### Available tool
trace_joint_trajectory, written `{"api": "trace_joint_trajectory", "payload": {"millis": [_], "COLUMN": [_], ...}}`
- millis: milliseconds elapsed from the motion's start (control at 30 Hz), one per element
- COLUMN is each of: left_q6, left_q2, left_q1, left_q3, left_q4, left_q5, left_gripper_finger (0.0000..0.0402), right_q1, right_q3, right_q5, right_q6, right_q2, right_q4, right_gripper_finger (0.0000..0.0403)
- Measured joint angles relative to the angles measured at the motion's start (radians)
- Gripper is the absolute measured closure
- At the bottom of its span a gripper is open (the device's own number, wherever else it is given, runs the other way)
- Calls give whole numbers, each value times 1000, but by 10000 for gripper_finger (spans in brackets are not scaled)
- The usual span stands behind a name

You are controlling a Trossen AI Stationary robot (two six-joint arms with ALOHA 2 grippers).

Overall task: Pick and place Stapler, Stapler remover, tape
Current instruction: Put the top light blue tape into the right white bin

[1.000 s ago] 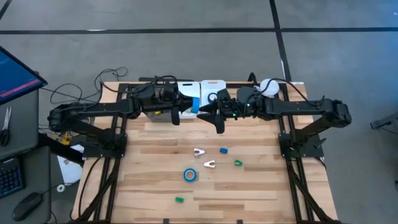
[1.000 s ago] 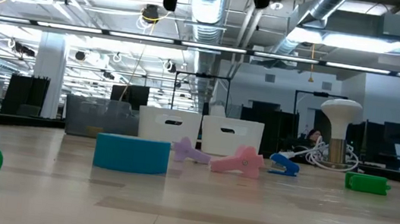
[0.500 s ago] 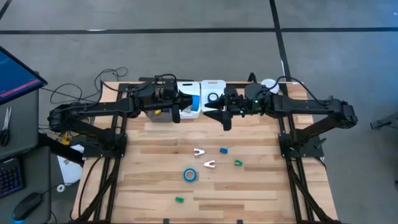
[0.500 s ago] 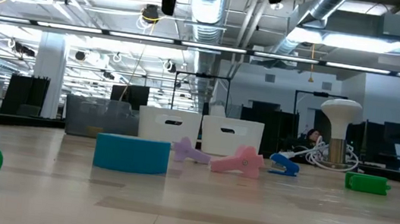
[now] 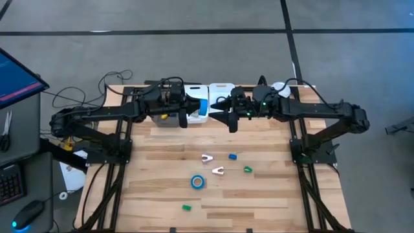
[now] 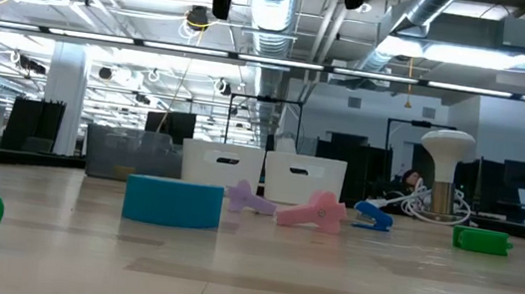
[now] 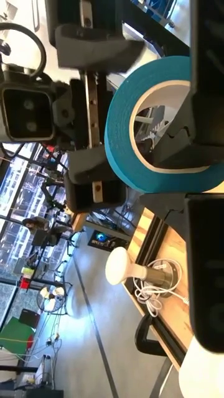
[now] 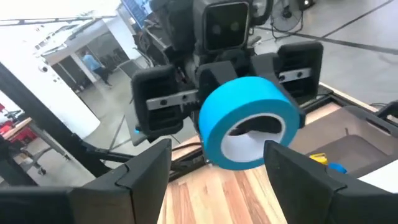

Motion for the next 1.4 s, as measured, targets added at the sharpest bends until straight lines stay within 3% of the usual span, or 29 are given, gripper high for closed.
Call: {"api": "trace_joint_trajectory", "payload": {"millis": [433, 633, 800, 1133, 1233, 1400], "left_q6": [-19, -19, -19, -3, -9, -28], "left_q2": [-1, -1, -1, -3, -3, -2], "left_q1": [0, 0, 0, 1, 1, 1], "left_q3": [0, 0, 0, 2, 2, 2], "left_q4": [0, -2, 0, 8, 6, -4], "left_q5": [1, 0, 1, 4, 4, -4], "left_gripper_finger": [385, 385, 385, 387, 381, 321], "right_q1": [-8, -25, -32, -38, -38, -38], "right_q3": [-1, 0, 0, 0, 0, 0], "right_q5": [-24, -23, -23, -27, -28, -23], "right_q6": [18, 18, 15, 7, 1, -26], "right_q2": [66, 76, 76, 75, 75, 75], "right_q4": [106, 127, 136, 148, 147, 135], "right_gripper_finger": [157, 180, 227, 374, 383, 383]}}
